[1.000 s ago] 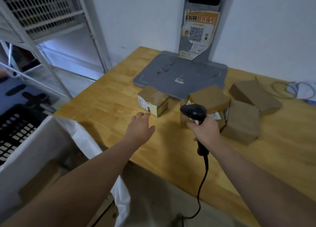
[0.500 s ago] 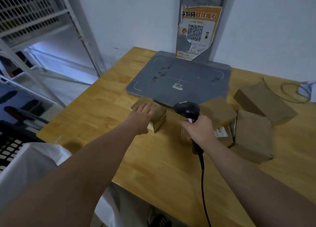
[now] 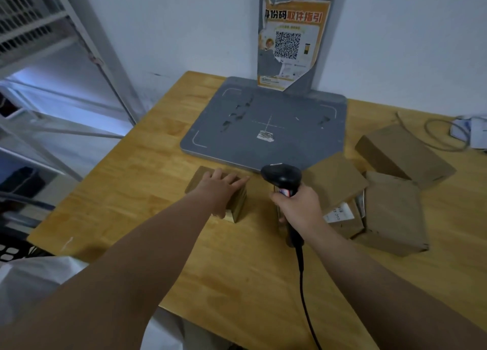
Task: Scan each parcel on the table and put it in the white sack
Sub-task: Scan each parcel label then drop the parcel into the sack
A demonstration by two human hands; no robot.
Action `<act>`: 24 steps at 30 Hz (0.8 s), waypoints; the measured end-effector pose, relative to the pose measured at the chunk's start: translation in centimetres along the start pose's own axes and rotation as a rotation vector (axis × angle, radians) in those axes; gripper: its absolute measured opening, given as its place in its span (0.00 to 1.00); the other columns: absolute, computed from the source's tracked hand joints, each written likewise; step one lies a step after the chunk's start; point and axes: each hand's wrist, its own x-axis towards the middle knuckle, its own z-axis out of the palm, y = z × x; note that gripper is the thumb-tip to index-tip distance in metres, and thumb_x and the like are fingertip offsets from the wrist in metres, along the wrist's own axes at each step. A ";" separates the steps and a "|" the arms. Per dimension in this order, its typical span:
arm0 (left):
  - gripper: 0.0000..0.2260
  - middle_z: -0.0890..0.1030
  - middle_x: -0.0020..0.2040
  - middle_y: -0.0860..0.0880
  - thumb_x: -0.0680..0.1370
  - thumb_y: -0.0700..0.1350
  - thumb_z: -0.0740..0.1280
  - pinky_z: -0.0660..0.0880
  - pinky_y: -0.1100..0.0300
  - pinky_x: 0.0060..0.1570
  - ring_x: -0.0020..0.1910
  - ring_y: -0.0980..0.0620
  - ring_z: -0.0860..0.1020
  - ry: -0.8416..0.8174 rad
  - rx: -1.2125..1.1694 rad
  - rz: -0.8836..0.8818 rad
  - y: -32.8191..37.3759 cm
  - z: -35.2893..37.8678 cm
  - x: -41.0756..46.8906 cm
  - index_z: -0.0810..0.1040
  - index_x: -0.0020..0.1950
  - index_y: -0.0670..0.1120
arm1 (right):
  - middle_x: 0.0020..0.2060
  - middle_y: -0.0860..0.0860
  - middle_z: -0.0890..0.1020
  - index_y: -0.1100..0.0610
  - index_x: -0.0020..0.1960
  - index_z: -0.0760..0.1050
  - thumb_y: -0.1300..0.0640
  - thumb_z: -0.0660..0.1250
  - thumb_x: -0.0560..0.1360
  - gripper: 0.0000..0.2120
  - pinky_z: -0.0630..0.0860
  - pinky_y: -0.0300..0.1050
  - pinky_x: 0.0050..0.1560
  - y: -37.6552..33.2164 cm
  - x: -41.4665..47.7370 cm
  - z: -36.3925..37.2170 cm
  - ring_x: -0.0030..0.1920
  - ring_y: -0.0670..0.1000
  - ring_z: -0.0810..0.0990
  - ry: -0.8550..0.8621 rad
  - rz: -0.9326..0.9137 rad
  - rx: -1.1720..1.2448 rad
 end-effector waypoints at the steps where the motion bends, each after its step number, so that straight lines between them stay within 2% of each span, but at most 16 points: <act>1: 0.51 0.55 0.77 0.46 0.69 0.54 0.75 0.61 0.46 0.69 0.72 0.40 0.60 0.017 -0.018 0.002 -0.1 0.1 -0.3 0.40 0.79 0.54 | 0.33 0.54 0.80 0.58 0.46 0.75 0.58 0.71 0.73 0.06 0.79 0.44 0.33 0.0 -0.1 0.0 0.28 0.51 0.80 -0.005 0.003 0.009; 3: 0.51 0.61 0.72 0.45 0.68 0.55 0.75 0.66 0.48 0.67 0.68 0.43 0.63 0.085 -0.147 -0.028 -0.2 0.4 -1.0 0.42 0.79 0.52 | 0.32 0.54 0.79 0.60 0.47 0.76 0.58 0.71 0.73 0.07 0.81 0.48 0.37 -0.1 -0.4 -0.1 0.28 0.51 0.80 -0.016 0.009 0.063; 5: 0.53 0.61 0.69 0.44 0.68 0.56 0.75 0.71 0.50 0.63 0.66 0.44 0.65 0.198 -0.466 -0.157 -0.3 0.6 -2.1 0.41 0.79 0.53 | 0.34 0.54 0.79 0.61 0.49 0.75 0.59 0.72 0.73 0.09 0.81 0.49 0.39 -0.2 -0.9 -0.2 0.30 0.50 0.80 -0.027 0.013 0.170; 7: 0.51 0.60 0.67 0.44 0.68 0.55 0.76 0.71 0.52 0.62 0.63 0.46 0.67 0.358 -0.942 -0.358 -0.4 0.2 -3.3 0.42 0.79 0.53 | 0.38 0.53 0.78 0.60 0.51 0.73 0.62 0.73 0.73 0.11 0.81 0.45 0.39 -0.5 -1.4 -0.6 0.36 0.50 0.80 -0.046 0.007 0.344; 10: 0.44 0.62 0.69 0.46 0.71 0.53 0.74 0.74 0.53 0.59 0.61 0.48 0.71 0.534 -1.741 -0.610 0.4 -0.7 -4.7 0.50 0.78 0.52 | 0.37 0.53 0.76 0.59 0.45 0.72 0.64 0.73 0.72 0.10 0.78 0.47 0.48 -0.7 -1.8 -1.3 0.41 0.50 0.79 -0.048 0.008 0.613; 12: 0.35 0.70 0.67 0.45 0.75 0.50 0.72 0.77 0.57 0.52 0.57 0.48 0.76 0.545 -2.194 -0.614 1.6 -1.8 -5.4 0.56 0.75 0.48 | 0.34 0.50 0.76 0.58 0.47 0.73 0.63 0.73 0.72 0.09 0.77 0.52 0.53 -1.2 -2.0 -1.9 0.39 0.49 0.79 -0.057 0.034 0.732; 14: 0.24 0.76 0.63 0.45 0.77 0.48 0.68 0.76 0.59 0.54 0.56 0.49 0.78 0.519 -2.497 -0.505 2.9 -2.9 -6.0 0.65 0.71 0.46 | 0.36 0.49 0.76 0.63 0.58 0.75 0.62 0.73 0.73 0.15 0.77 0.56 0.57 -2.1 -2.4 -2.3 0.37 0.47 0.78 -0.074 0.044 0.771; 16: 0.14 0.80 0.60 0.47 0.79 0.48 0.65 0.74 0.57 0.60 0.59 0.50 0.78 0.483 -2.613 -0.338 4.3 -4.0 -6.7 0.73 0.64 0.48 | 0.41 0.49 0.80 0.60 0.58 0.75 0.59 0.74 0.71 0.18 0.80 0.52 0.53 -2.9 -2.8 -2.5 0.39 0.46 0.83 -0.101 0.012 0.800; 17: 0.10 0.80 0.59 0.47 0.80 0.48 0.63 0.72 0.57 0.62 0.59 0.51 0.78 0.460 -2.597 -0.272 5.0 -4.5 -7.1 0.75 0.60 0.49 | 0.45 0.50 0.83 0.57 0.57 0.76 0.56 0.75 0.68 0.19 0.80 0.49 0.52 -3.2 -2.9 -2.6 0.44 0.47 0.84 -0.117 -0.009 0.811; 19: 0.08 0.81 0.57 0.49 0.80 0.50 0.62 0.72 0.56 0.60 0.59 0.50 0.77 0.393 -2.469 -0.253 5.9 -5.1 -7.5 0.75 0.57 0.51 | 0.51 0.51 0.85 0.55 0.56 0.78 0.50 0.77 0.61 0.25 0.78 0.52 0.56 -3.7 -3.0 -2.6 0.54 0.53 0.83 -0.134 -0.051 0.820; 21: 0.11 0.79 0.59 0.49 0.79 0.52 0.63 0.72 0.56 0.57 0.60 0.50 0.76 0.288 -2.333 -0.264 6.2 -5.1 -7.8 0.74 0.60 0.51 | 0.52 0.52 0.85 0.56 0.57 0.79 0.51 0.77 0.62 0.25 0.78 0.54 0.58 -3.9 -2.9 -2.9 0.56 0.54 0.83 -0.111 -0.085 0.839; 24: 0.27 0.74 0.66 0.52 0.72 0.60 0.68 0.68 0.55 0.60 0.64 0.51 0.72 0.218 -2.141 -0.271 5.8 -4.6 -8.4 0.69 0.68 0.51 | 0.50 0.54 0.86 0.60 0.59 0.78 0.59 0.75 0.69 0.19 0.80 0.49 0.52 -3.7 -2.5 -3.6 0.52 0.53 0.84 -0.066 -0.113 0.784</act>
